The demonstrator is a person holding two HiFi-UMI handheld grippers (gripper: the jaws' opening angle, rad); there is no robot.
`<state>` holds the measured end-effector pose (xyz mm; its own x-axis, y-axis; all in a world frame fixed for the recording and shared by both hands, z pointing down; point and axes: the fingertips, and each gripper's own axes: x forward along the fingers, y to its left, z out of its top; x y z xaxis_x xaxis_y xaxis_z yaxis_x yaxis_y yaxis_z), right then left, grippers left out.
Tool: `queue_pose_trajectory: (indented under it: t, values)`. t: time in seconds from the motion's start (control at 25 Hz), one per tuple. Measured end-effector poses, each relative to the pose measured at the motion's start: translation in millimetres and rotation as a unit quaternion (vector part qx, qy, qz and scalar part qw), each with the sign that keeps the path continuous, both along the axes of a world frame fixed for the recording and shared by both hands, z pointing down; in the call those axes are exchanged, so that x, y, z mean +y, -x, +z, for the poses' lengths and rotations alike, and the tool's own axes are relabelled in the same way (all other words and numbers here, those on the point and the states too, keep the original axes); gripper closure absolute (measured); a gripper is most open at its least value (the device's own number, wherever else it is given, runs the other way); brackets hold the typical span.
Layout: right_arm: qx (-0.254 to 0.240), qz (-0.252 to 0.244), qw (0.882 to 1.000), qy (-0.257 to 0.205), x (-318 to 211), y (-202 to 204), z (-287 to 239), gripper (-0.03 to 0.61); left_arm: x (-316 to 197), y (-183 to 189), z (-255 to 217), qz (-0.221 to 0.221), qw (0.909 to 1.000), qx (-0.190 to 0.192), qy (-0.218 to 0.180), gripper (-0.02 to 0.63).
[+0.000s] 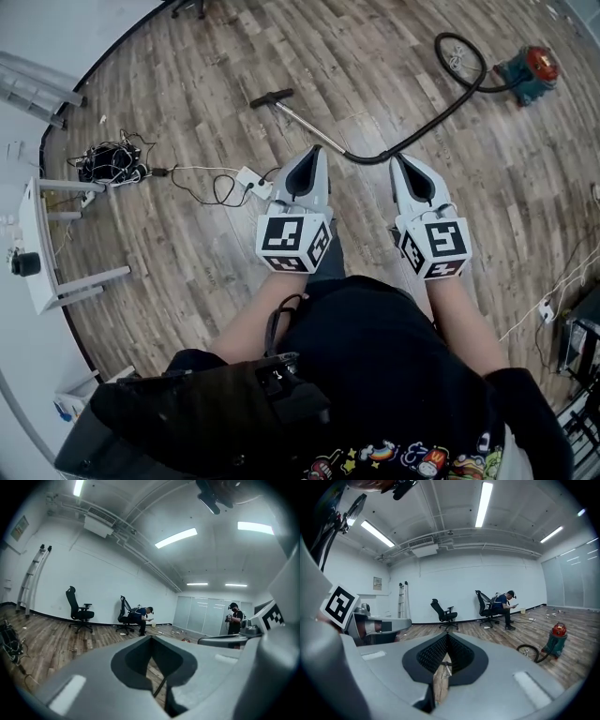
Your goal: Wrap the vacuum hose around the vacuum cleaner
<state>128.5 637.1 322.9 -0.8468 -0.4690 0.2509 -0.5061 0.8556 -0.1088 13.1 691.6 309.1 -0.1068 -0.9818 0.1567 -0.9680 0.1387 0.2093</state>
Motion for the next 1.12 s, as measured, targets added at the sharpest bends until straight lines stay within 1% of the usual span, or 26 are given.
queue_pose_trajectory:
  t: [0.16,0.28,0.36,0.48,0.64,0.76,0.84,0.96,1.12]
  values:
    - [0.023,0.018,0.999,0.02,-57.7,90.3,5.8,0.554,-65.7,88.7,-3.1,0.028,0.9994,0.018,0.003,0.612]
    - [0.039,0.032,0.998,0.034,-96.0,147.4,9.4,0.554,-108.3,152.8,0.8,0.037,0.9987,0.035,0.008,0.612]
    - [0.046,0.039,0.997,0.041,-115.6,176.4,11.5,0.554,-129.8,186.0,9.4,0.038,0.9981,0.045,0.015,0.612]
    - [0.06,0.039,0.996,0.049,-136.7,207.0,19.9,0.552,-150.2,220.4,27.2,0.034,0.9971,0.061,0.031,0.612]
    - [0.078,0.034,0.994,0.067,-160.0,223.0,42.2,0.554,-166.1,239.7,56.3,0.028,0.9947,0.076,0.063,0.612]
    - [0.089,0.024,0.993,0.08,-179.2,227.7,70.6,0.554,-179.9,244.2,87.6,0.019,0.9926,0.082,0.087,0.612]
    - [0.098,0.012,0.99,0.099,-183.1,225.4,94.6,0.554,-183.1,243.9,113.5,0.009,0.9904,0.088,0.107,0.612]
    - [0.117,-0.01,0.986,0.122,-191.3,221.2,142.2,0.552,-195.7,246.3,163.3,-0.007,0.9878,0.094,0.124,0.612]
    - [0.138,-0.025,0.98,0.141,-201.0,224.5,229.9,0.552,-211.3,252.9,253.9,-0.039,0.983,0.107,0.144,0.612]
